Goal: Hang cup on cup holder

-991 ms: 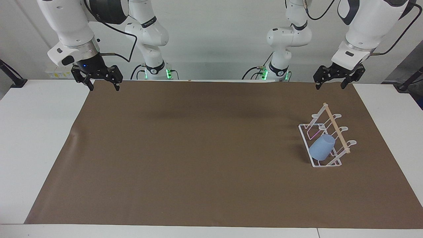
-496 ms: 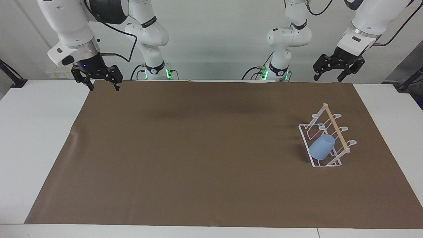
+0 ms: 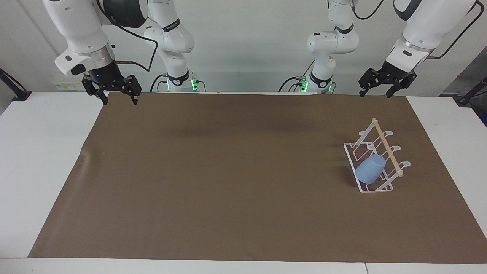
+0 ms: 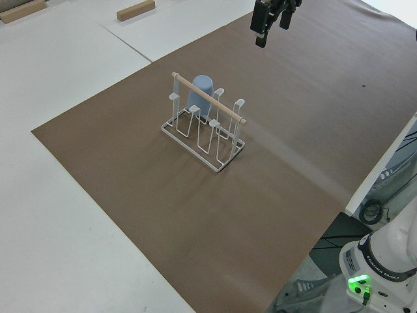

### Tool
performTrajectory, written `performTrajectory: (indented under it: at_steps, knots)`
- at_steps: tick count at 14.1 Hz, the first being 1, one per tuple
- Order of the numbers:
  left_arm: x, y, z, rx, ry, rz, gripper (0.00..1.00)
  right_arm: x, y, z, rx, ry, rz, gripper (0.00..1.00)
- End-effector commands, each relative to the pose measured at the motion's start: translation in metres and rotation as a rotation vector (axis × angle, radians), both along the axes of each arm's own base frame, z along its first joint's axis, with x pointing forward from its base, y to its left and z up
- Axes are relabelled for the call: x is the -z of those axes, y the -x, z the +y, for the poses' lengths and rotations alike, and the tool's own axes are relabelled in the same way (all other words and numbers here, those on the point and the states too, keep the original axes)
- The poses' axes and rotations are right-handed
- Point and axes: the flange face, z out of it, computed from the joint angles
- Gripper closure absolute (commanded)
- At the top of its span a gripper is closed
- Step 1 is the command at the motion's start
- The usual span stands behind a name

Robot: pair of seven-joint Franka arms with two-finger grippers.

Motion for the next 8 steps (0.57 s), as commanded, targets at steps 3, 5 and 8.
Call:
performTrajectory:
  at_steps: [3, 5, 8]
  knots:
    - [-0.0014, 0.0119, 0.0024, -0.007, 0.0, -0.011, 0.0, -0.0005, 0.0072, 0.0013, 0.011, 0.004, -0.007, 0.0]
    - [-0.0013, 0.012, 0.0028, -0.007, -0.003, -0.01, 0.0, -0.0005, 0.0072, 0.0013, 0.011, 0.004, -0.007, 0.0]
    - [-0.0009, 0.0125, 0.0033, -0.007, -0.002, -0.005, 0.0, -0.0005, 0.0072, 0.0013, 0.011, 0.004, -0.007, 0.0]
